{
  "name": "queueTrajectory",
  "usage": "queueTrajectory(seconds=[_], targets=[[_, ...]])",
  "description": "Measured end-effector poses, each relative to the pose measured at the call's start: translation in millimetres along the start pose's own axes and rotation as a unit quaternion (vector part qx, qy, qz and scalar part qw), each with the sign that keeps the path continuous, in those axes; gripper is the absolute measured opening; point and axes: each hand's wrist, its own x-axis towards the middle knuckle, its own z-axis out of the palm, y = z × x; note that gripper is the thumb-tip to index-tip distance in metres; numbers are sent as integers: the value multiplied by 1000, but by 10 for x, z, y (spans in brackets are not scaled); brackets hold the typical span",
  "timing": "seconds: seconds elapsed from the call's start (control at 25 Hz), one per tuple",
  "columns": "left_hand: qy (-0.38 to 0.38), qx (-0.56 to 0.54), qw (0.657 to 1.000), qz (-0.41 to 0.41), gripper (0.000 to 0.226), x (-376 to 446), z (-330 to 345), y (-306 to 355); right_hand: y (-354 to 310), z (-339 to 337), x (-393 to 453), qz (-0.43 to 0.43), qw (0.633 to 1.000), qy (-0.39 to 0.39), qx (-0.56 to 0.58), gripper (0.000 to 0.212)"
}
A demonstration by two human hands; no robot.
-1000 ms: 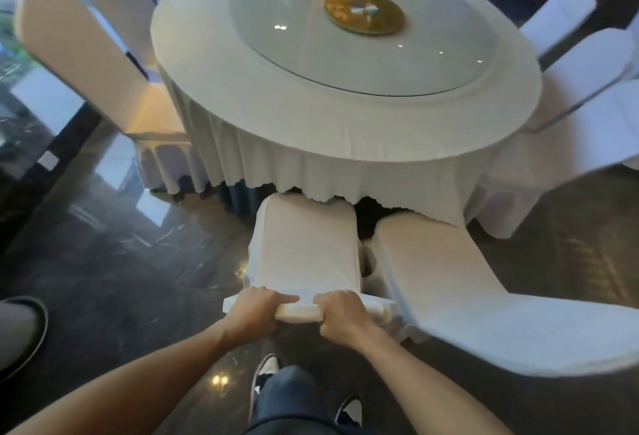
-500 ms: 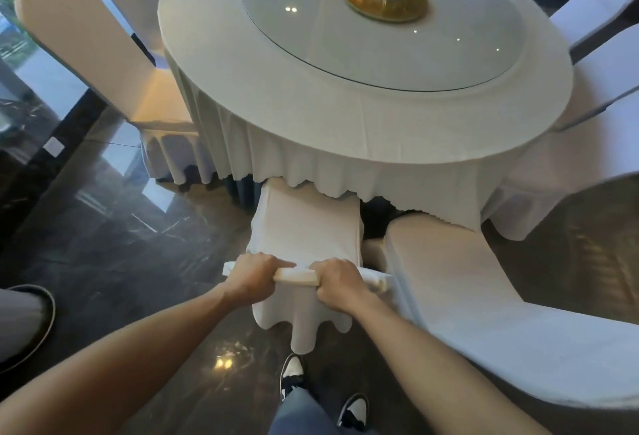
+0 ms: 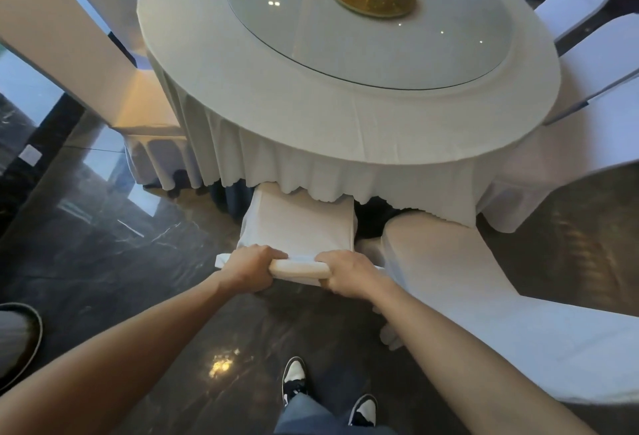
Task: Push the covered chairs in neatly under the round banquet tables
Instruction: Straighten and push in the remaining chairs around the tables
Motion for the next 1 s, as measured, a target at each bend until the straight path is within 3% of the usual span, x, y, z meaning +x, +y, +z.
queueTrajectory(seconds=[0.24, 0.44, 0.72, 1.0], targets=[[-43, -11, 998, 50, 27, 143, -54, 633, 585, -118, -366, 40, 999, -11, 25, 23], [-36, -13, 996, 76, 45, 327, 109, 1417, 1266, -251, -864, 95, 995, 16, 24, 38], [-37, -87, 990, 103, 37, 467, 569, 2867, 2485, -423, -1830, 118, 992, 50, 21, 50], [-84, -86, 990, 75, 86, 436, 1457, 5041, 3888, -526, -3157, 107, 990, 91, -1, 58]])
